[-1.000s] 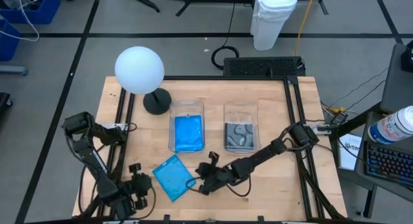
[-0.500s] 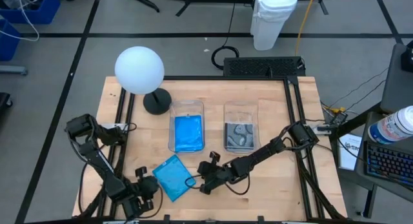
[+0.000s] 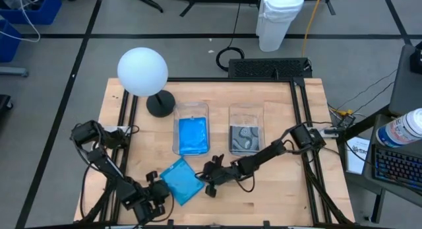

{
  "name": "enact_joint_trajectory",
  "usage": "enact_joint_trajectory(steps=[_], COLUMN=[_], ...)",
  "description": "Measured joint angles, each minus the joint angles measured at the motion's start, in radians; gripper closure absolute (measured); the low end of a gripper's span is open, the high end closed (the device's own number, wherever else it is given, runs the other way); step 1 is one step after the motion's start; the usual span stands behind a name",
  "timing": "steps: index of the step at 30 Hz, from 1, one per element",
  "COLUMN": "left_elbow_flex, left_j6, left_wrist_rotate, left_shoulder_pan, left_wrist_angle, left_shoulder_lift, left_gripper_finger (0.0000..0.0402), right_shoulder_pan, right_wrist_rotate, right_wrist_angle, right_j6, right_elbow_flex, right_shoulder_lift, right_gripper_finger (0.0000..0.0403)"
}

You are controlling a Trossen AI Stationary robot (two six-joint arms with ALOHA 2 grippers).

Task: Pick & place jewel cases by type
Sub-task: Put the blue CD case into the left transparent bin

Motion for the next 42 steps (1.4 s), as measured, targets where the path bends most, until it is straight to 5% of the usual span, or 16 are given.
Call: enact_joint_trajectory(steps=[11, 20, 42], left_elbow_flex=[-0.003, -0.001, -0.003], left_j6=[0.216, 0.479, 0.710], left_wrist_rotate=[-0.011, -0.050, -0.260], left_shoulder_pan=[0.017, -0.013, -0.029], left_wrist_angle=[0.131, 0.277, 0.292], left_shoulder_lift=[0.006, 0.059, 0.086], left_gripper_finger=[0.0270, 0.0270, 0.0270], right_shoulder_pan=[0.048, 0.072, 0.070], right_wrist_rotate=[-0.184, -0.181, -0.157], right_wrist_angle=[0.118, 0.127, 0.254], right_j6=[-0.028, -0.033, -0.085], right_elbow_flex=[-0.001, -0.002, -0.001], right_shoulder_lift=[0.007, 0.007, 0.005], right_gripper_finger=[0.0403, 0.0403, 0.0403])
